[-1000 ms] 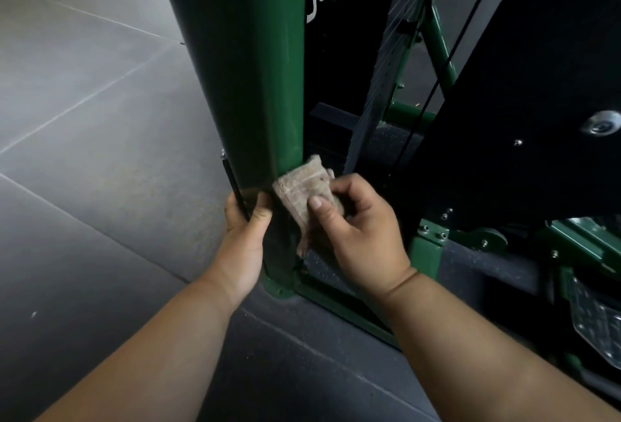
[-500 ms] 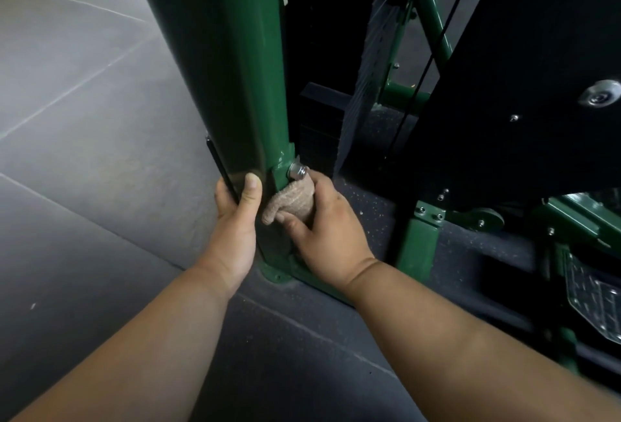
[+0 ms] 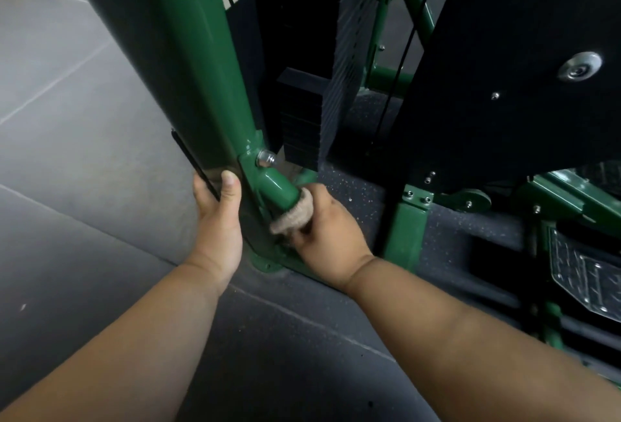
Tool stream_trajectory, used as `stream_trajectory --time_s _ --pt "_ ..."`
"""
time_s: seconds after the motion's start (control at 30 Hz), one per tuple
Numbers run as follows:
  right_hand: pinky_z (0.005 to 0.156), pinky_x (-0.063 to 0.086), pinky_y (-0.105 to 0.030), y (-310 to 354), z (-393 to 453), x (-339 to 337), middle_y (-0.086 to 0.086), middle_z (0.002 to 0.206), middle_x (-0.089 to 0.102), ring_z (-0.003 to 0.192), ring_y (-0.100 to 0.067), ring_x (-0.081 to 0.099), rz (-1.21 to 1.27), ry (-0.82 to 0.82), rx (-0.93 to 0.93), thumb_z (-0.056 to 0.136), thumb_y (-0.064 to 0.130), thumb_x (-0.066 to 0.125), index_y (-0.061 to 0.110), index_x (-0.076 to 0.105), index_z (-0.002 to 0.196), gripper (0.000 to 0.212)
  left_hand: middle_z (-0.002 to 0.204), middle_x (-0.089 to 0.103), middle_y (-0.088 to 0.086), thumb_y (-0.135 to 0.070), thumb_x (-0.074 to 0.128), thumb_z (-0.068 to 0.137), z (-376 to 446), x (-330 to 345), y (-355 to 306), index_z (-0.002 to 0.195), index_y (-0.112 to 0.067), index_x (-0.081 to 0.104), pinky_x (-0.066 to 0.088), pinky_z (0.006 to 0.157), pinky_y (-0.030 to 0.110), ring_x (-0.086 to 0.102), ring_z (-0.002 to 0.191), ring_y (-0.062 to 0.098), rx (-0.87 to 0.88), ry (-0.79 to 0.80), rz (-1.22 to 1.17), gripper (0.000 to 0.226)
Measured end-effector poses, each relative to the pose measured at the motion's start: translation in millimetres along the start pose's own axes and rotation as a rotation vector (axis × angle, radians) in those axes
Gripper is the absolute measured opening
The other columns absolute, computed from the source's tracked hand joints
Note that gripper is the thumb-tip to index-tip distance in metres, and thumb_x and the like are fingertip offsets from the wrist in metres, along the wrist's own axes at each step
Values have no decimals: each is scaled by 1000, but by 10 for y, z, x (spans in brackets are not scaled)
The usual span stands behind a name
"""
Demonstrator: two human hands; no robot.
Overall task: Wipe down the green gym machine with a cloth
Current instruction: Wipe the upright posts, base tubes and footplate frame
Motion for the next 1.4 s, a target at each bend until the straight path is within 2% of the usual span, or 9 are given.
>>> stream_trajectory --time_s 0.13,0.33,0.47,0.67,0.77,0.83,0.9,1.03,1.4 --pt "85 51 -30 199 121 1 3 115 69 103 -20 65 104 -72 -5 81 40 84 31 51 132 61 161 43 -15 -104 47 68 -6 -19 -36 159 -38 26 33 124 52 45 147 14 20 -2 10 114" --pt "91 56 -37 -807 -373 105 11 105 71 98 -8 68 233 249 286 79 65 79 36 50 120 58 160 45 -14 -95 45 74 -57 17 -70 159 -37 28 33 123 46 45 146 19 30 5 -18 104" --pt "103 43 -7 -1429 -871 32 26 117 66 104 21 61 481 403 537 90 43 79 31 45 145 65 163 40 1 -106 44 65 -29 19 -35 159 -32 26 30 125 54 40 149 26 36 -20 9 120" --pt "122 33 -58 -782 -198 240 6 110 72 114 -25 62 681 366 373 88 86 51 25 73 104 66 165 34 -7 -110 38 60 22 17 10 160 -33 21 28 125 55 37 150 20 27 -37 57 128" --pt "110 48 -56 -209 232 204 -31 105 72 103 -52 67 775 439 296 88 90 33 -2 74 106 102 166 33 5 -109 41 61 20 -1 25 160 -29 21 29 125 57 38 150 28 2 -35 58 129" --pt "111 48 -53 -277 324 221 -28 114 73 110 -46 70 864 481 423 80 97 38 3 74 118 107 165 37 3 -107 42 64 -5 -5 -13 160 -29 24 32 123 58 40 149 26 11 -29 57 125" --pt "113 48 -49 -528 281 207 -17 117 76 112 -34 72 804 437 562 83 90 48 10 75 123 93 162 42 -9 -105 43 67 -46 -6 -58 160 -35 26 34 123 53 43 147 17 17 -20 44 118" --pt "95 59 -42 -784 182 148 -9 98 80 95 -30 76 504 448 547 105 35 53 14 80 103 35 158 43 -21 -103 41 68 -102 9 -95 158 -48 25 33 117 45 45 145 17 -33 30 26 107" --pt "69 63 -34 -1034 7 217 -8 77 77 64 -20 74 424 706 661 106 6 51 14 75 87 32 158 44 -19 -111 42 53 -136 70 -53 155 -55 26 27 120 45 41 146 13 -128 56 -29 118"
Point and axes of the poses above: each hand's wrist, its own z-axis towards the middle knuckle, its own x-axis out of the palm, y = z × x, the point moved 6 cm from there along z, towards the middle knuckle
